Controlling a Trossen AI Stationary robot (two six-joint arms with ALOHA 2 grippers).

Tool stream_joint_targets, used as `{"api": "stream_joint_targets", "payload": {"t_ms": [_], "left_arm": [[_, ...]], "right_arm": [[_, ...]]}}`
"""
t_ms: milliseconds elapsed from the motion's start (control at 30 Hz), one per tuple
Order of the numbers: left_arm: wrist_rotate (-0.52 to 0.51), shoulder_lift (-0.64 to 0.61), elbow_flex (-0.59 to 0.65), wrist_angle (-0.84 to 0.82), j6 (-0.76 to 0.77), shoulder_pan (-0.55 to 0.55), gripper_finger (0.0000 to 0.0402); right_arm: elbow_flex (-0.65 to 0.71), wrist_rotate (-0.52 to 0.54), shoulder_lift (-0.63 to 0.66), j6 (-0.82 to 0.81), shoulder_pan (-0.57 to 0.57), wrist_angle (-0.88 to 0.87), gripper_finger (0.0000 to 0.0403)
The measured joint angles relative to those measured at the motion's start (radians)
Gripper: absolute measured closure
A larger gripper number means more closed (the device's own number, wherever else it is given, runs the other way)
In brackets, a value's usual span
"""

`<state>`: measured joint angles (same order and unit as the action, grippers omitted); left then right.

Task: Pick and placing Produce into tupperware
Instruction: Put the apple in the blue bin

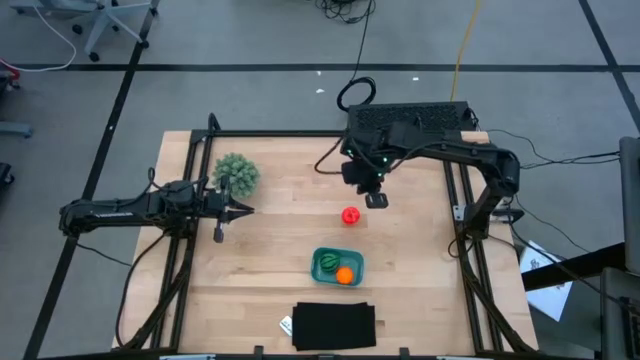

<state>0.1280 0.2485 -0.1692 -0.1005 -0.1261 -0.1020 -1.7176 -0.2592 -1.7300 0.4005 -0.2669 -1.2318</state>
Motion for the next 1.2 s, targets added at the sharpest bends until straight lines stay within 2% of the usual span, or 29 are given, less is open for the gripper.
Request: {"api": "stream_joint_targets", "payload": {"t_ms": [200,367,533,633,767,933,1067,1200], "left_arm": [[0.0,0.0,0.0,0.0,0.001,0.0,0.0371],[0.0,0.0,0.0,-0.002,0.001,0.0,0.0371],[0.001,0.0,0.0,-0.003,0.005,0.0,0.0371],[0.001,0.0,0.0,-0.004,0.006,0.0,0.0371],[0.001,0.0,0.0,-0.005,0.007,0.0,0.0371],[0.001,0.0,0.0,-0.013,0.007,0.0,0.0371],[0.001,0.0,0.0,-0.02,0.008,0.0,0.0371],[0.001,0.0,0.0,-0.03,0.008,0.0,0.0371]], "right_arm": [[0.0,0.0,0.003,0.168,0.025,0.003,0.0403],[0.0,0.0,0.003,0.215,0.049,0.04,0.0402],[0.0,0.0,0.003,0.336,0.069,0.039,0.0378],[0.0,0.002,0.003,0.372,0.08,0.032,0.0347],[0.0,0.009,0.003,0.393,0.086,0.031,0.0285],[0.006,0.09,0.004,0.458,0.107,0.036,0.0196],[0.034,0.246,0.004,0.58,0.151,0.056,0.0137],[0.091,0.401,0.004,0.674,0.181,0.148,0.0103]]}}
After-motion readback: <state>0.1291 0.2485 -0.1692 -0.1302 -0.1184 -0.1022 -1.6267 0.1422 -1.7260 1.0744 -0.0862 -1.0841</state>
